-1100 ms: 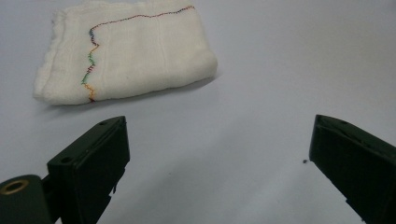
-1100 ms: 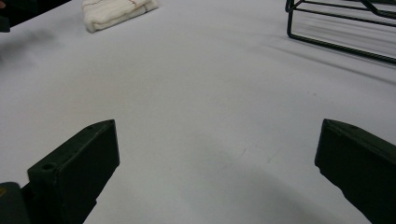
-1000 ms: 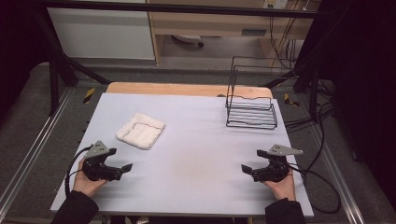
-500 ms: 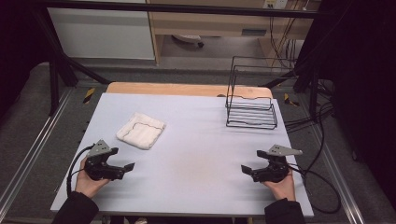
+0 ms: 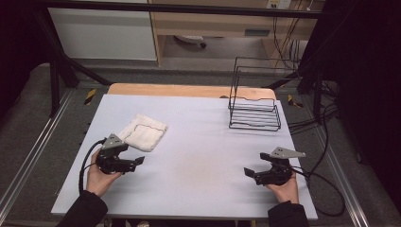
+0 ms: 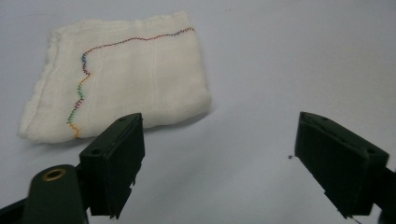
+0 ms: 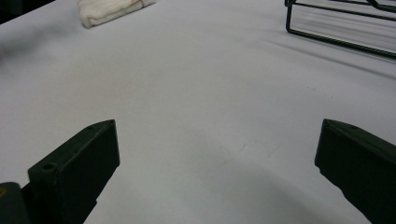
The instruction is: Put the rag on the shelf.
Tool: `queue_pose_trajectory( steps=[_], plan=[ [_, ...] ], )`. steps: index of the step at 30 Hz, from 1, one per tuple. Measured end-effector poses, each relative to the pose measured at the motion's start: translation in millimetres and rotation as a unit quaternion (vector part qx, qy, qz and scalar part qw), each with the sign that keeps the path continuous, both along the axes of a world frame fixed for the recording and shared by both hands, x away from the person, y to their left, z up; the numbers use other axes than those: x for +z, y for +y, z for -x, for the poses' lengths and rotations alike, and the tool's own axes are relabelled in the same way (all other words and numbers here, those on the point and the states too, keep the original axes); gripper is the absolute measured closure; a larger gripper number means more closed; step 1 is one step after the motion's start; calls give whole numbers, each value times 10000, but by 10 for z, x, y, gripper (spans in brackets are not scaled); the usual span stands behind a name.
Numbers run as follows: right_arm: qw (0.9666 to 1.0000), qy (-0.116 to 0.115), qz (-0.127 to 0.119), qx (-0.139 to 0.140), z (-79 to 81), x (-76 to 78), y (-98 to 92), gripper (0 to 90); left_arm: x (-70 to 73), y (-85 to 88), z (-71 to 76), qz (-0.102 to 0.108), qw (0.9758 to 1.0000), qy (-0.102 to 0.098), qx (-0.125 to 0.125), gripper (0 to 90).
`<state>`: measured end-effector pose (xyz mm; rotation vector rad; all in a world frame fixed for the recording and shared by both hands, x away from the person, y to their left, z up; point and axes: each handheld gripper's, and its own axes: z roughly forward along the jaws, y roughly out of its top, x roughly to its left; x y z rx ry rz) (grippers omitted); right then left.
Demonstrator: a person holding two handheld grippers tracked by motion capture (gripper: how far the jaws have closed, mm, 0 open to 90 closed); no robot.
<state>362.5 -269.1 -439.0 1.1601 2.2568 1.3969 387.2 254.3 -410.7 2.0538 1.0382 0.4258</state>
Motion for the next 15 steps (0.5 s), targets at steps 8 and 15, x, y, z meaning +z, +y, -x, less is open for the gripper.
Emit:
queue_pose_trajectory(
  steps=[8,15],
  plan=[
    [10000,-9,20,-9,0,-1,-1,6,-78,-204,-221,-90,9998,185,87,408],
    [10000,-6,43,13,-6,-7,5,6,-206,-300,-333,-344,9990,201,186,518]
  ],
)
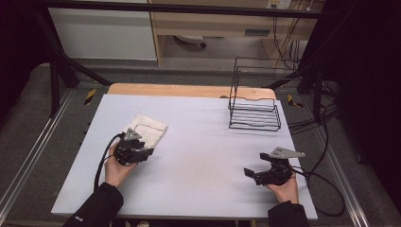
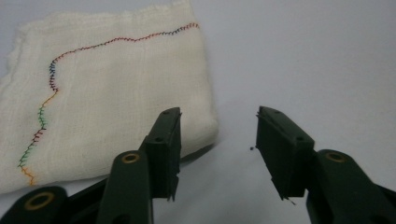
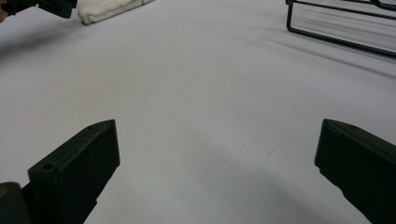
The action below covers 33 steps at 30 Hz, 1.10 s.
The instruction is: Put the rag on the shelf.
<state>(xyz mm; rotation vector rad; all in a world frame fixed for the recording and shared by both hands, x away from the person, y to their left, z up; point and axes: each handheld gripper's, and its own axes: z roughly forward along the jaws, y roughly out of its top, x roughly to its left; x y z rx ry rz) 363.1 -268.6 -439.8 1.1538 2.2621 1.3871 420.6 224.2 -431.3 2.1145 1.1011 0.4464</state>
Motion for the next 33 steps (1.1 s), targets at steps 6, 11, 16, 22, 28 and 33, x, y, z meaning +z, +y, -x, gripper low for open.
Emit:
queue_pose_trajectory(
  steps=[6,11,16,22,28,33],
  plan=[
    [10000,6,-8,-10,2,2,0,6,-82,-16,-61,-167,9998,-48,67,631],
    [10000,2,11,-3,-2,-2,1,7,-107,-17,-94,-182,9997,-83,165,711],
    [10000,10,9,-3,-3,-3,4,7,-94,-26,-96,-211,9996,-56,204,819],
    [10000,18,-3,-4,-3,-3,4,7,-53,-43,-79,-67,9997,-21,236,847],
    [10000,26,-7,4,-3,-3,5,8,27,-136,-5,55,9999,-58,104,852],
    [10000,30,-5,10,-2,-3,5,9,26,-271,73,45,10000,21,-86,854]
  ],
)
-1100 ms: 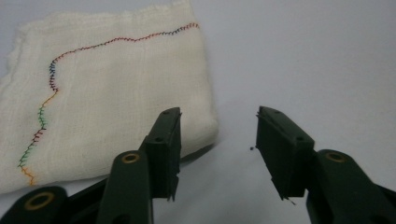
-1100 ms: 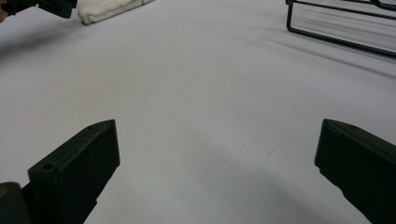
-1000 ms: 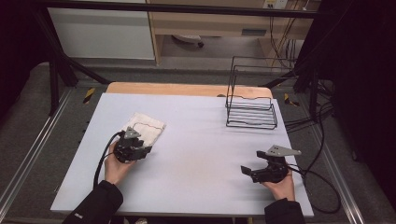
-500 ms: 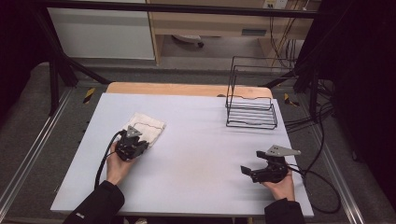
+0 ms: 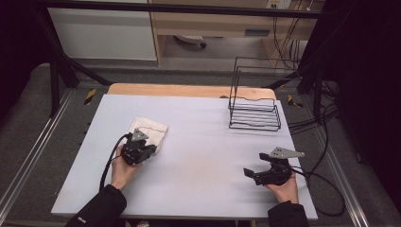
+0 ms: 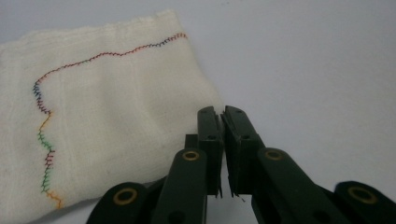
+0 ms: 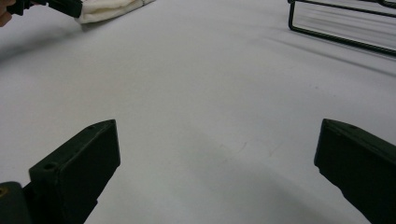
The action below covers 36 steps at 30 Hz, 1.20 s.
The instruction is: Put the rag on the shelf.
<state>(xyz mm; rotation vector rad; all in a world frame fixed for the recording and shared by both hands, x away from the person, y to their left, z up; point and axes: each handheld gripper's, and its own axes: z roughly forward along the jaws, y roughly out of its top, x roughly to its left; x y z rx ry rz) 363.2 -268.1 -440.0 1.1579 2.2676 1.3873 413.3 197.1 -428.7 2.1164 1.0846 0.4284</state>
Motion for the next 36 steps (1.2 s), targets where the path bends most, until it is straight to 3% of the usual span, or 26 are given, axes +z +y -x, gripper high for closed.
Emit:
queue_pose_trajectory(
  steps=[10,16,18,19,20,21,23,25,29,34,36],
  plan=[
    [10000,-7,-13,18,1,1,2,11,32,-286,159,341,9986,133,-386,852],
    [10000,-8,4,52,-4,-4,8,12,-61,-424,182,250,9983,114,-515,832],
    [10000,3,-20,44,0,-6,15,13,-62,-398,173,393,9972,194,-598,764],
    [10000,3,-20,44,0,-6,15,13,-40,-374,174,442,9969,185,-622,764],
    [10000,1,-20,49,1,-6,14,13,-10,-346,180,445,9969,147,-632,674],
    [10000,-6,-14,51,2,-6,13,13,25,-308,188,416,9972,73,-612,642],
    [10000,7,-16,49,4,-5,13,13,97,-195,195,412,9976,-32,-559,614],
    [10000,7,-10,46,5,-6,14,13,155,-40,187,381,9984,-108,-405,522],
    [10000,9,-17,33,6,-6,16,13,160,291,154,279,9996,-10,42,461],
    [10000,15,-19,25,7,-7,19,14,96,604,145,204,9981,148,556,455],
    [10000,19,-35,15,10,-7,27,15,68,678,148,196,9975,198,649,512]
  ],
)
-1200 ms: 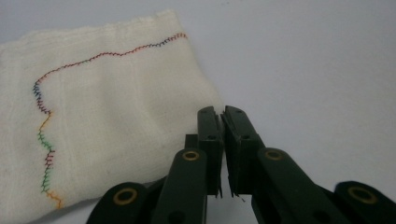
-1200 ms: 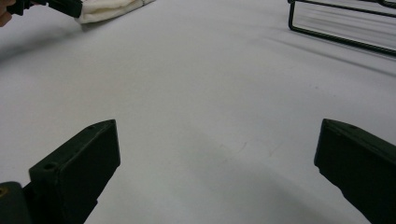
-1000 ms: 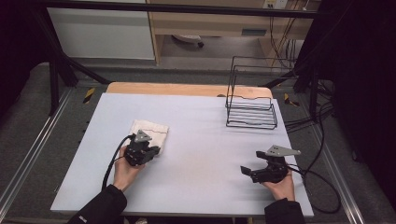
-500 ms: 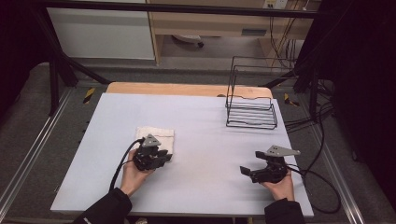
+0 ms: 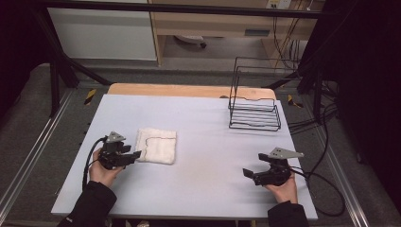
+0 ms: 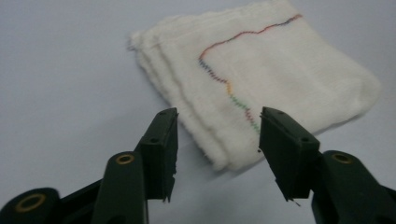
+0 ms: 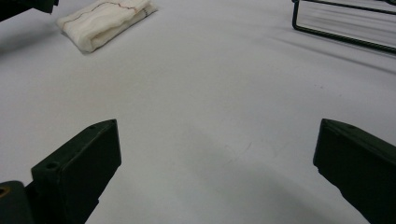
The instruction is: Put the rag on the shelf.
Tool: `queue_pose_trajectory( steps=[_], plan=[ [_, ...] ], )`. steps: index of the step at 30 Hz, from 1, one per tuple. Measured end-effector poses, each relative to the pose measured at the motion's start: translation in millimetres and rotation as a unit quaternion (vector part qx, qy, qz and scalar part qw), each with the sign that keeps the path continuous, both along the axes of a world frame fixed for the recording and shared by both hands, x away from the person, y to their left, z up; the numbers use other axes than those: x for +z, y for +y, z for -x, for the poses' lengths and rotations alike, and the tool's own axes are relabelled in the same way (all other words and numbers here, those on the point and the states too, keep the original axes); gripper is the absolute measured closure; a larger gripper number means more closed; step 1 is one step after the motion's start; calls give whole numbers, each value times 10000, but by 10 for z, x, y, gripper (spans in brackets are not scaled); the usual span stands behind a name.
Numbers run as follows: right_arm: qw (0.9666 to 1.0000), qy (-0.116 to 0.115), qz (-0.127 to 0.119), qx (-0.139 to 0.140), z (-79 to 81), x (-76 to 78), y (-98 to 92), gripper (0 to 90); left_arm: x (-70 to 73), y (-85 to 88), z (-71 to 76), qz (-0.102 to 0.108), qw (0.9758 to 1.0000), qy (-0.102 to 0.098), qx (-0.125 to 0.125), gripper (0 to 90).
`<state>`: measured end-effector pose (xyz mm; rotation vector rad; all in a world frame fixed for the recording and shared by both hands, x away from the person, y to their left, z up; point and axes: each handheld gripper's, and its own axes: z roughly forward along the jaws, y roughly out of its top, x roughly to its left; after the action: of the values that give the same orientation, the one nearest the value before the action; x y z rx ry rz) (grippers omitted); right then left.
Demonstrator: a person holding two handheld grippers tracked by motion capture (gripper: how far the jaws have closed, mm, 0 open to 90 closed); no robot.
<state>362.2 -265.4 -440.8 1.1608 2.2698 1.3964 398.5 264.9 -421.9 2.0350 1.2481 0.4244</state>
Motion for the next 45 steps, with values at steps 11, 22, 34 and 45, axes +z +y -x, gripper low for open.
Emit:
queue_pose_trajectory(
  steps=[11,22,34,45],
  plan=[
    [10000,-47,33,61,6,22,54,16,-140,-41,-16,72,9992,325,-201,646],
    [9997,-158,45,165,-13,133,386,47,-143,-114,24,-1,9988,443,-210,854],
    [9985,-47,139,531,-147,167,1125,197,-71,-331,388,-9,9981,206,-581,853],
    [9974,116,317,632,-349,30,1787,382,-45,-281,413,-2,9985,-17,-544,707]
  ],
)
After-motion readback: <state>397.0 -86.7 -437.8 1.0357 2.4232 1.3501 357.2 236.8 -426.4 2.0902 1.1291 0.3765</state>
